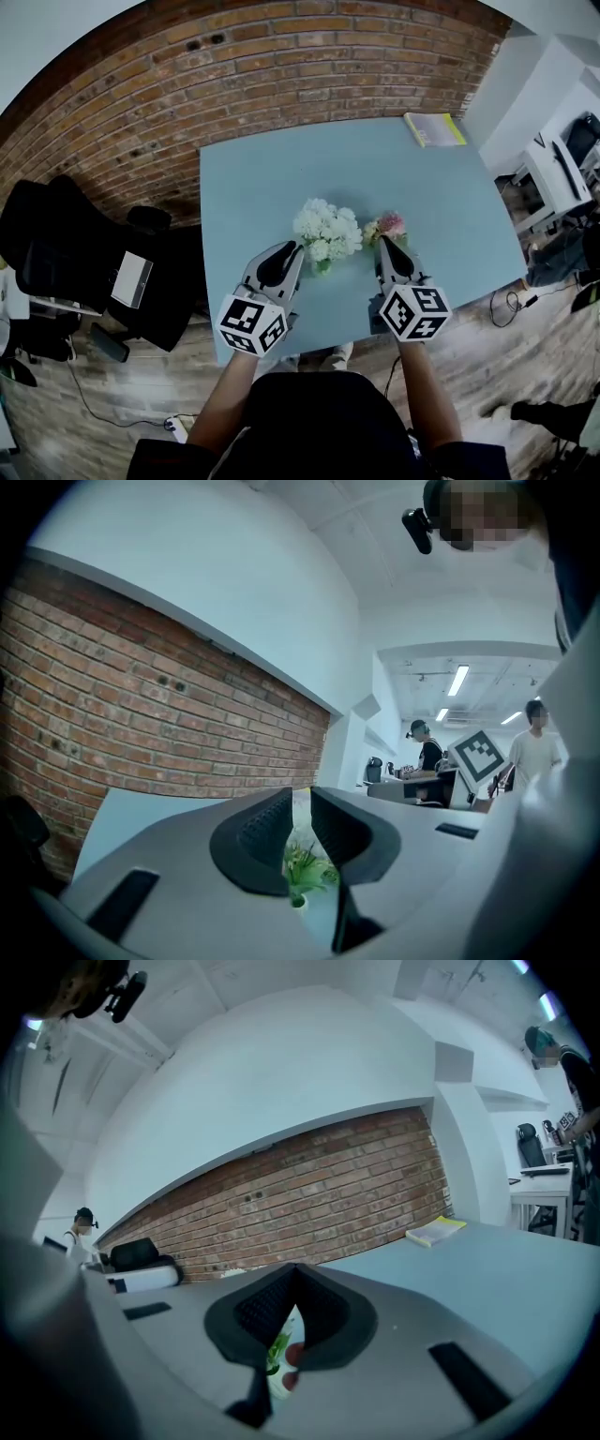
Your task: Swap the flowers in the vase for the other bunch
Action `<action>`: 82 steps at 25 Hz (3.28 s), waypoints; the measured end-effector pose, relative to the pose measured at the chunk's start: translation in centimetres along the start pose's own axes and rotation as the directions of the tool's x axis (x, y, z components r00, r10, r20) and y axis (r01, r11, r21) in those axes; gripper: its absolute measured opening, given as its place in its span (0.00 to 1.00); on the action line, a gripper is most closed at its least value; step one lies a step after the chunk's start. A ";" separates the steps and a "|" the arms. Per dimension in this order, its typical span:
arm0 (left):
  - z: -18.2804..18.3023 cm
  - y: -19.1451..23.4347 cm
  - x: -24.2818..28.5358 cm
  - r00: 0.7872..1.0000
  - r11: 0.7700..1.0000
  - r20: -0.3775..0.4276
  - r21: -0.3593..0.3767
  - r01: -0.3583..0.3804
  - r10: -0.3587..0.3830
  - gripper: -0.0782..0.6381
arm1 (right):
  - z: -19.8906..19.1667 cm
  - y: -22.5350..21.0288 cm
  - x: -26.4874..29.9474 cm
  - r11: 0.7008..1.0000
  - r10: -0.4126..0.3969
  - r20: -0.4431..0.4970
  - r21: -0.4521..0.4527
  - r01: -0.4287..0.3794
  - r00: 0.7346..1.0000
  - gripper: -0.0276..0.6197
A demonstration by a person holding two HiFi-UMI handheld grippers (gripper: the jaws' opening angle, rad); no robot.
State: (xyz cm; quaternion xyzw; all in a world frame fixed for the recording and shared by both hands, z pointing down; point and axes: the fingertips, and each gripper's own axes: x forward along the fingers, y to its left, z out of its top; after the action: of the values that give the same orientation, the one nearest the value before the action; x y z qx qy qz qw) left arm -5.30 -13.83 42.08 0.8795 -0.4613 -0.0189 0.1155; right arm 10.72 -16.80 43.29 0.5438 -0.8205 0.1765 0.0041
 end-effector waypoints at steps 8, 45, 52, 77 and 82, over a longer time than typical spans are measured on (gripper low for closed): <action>-2.3 1.2 -0.8 0.999 1.000 -0.034 -0.020 -0.022 0.021 0.28 | -0.5 0.8 2.3 0.998 0.051 -0.034 -0.021 -0.051 0.998 0.06; -10.0 1.2 5.9 0.984 0.997 -0.174 0.064 0.042 -0.030 0.94 | 1.2 -1.0 5.7 0.996 0.063 -0.041 -0.058 -0.066 0.997 0.06; -10.8 0.7 7.7 0.976 0.992 -0.214 0.110 0.067 -0.043 0.94 | 1.8 -2.4 5.5 0.997 0.043 -0.031 -0.058 -0.045 0.999 0.06; -11.3 0.3 11.0 0.975 0.992 -0.223 0.114 0.047 -0.020 0.94 | 1.4 -5.5 4.5 0.998 -0.009 -0.047 -0.056 0.006 0.999 0.06; -11.2 0.4 11.2 0.972 0.994 -0.235 0.099 0.037 -0.013 0.94 | 1.4 -5.5 4.5 0.999 -0.008 -0.050 -0.054 0.005 0.999 0.06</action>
State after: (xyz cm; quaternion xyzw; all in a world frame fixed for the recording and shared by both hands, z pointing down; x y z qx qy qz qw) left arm 2.36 -21.13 53.90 0.8861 -0.4337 0.1072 0.1235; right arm 14.05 -23.12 44.47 0.5416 -0.8227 0.1680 0.0401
